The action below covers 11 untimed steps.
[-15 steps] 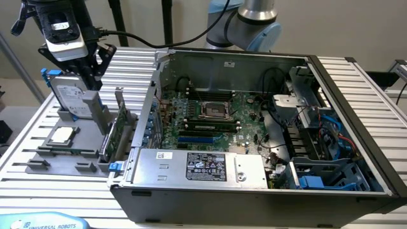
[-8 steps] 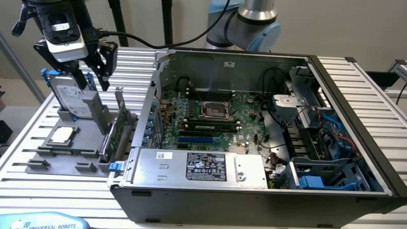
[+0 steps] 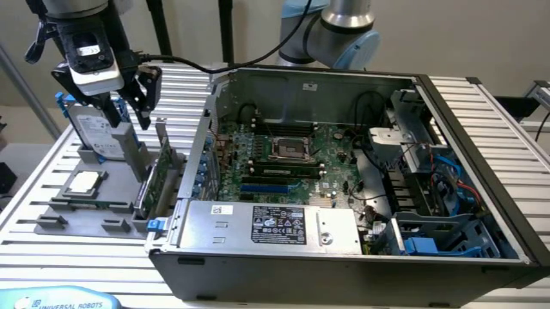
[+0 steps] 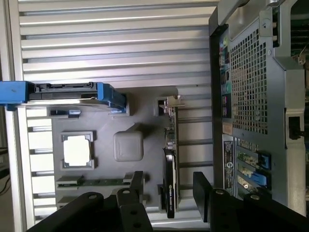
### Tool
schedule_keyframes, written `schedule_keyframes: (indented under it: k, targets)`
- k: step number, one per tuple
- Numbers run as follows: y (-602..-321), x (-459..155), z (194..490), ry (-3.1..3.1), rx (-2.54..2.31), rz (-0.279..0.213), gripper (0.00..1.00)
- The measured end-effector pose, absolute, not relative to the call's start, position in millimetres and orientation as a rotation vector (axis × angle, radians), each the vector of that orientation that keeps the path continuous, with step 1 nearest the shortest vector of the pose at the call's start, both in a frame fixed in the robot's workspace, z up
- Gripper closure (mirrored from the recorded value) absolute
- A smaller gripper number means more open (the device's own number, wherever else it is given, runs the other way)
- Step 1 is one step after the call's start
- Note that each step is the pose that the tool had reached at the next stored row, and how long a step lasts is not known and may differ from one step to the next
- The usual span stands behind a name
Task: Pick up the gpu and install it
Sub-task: 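Pick up the gpu and move the gpu toward the slot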
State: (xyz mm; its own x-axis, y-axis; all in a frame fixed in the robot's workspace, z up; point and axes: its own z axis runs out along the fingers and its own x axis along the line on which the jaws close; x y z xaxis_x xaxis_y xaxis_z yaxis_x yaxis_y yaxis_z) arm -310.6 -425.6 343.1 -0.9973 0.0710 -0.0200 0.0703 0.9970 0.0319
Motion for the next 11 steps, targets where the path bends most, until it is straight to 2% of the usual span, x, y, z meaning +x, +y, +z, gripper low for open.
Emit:
schedule_keyframes:
  k: [11]
  targets:
    - [-433, -309, 323, 3.118, 0.11, 0.049, 0.46]
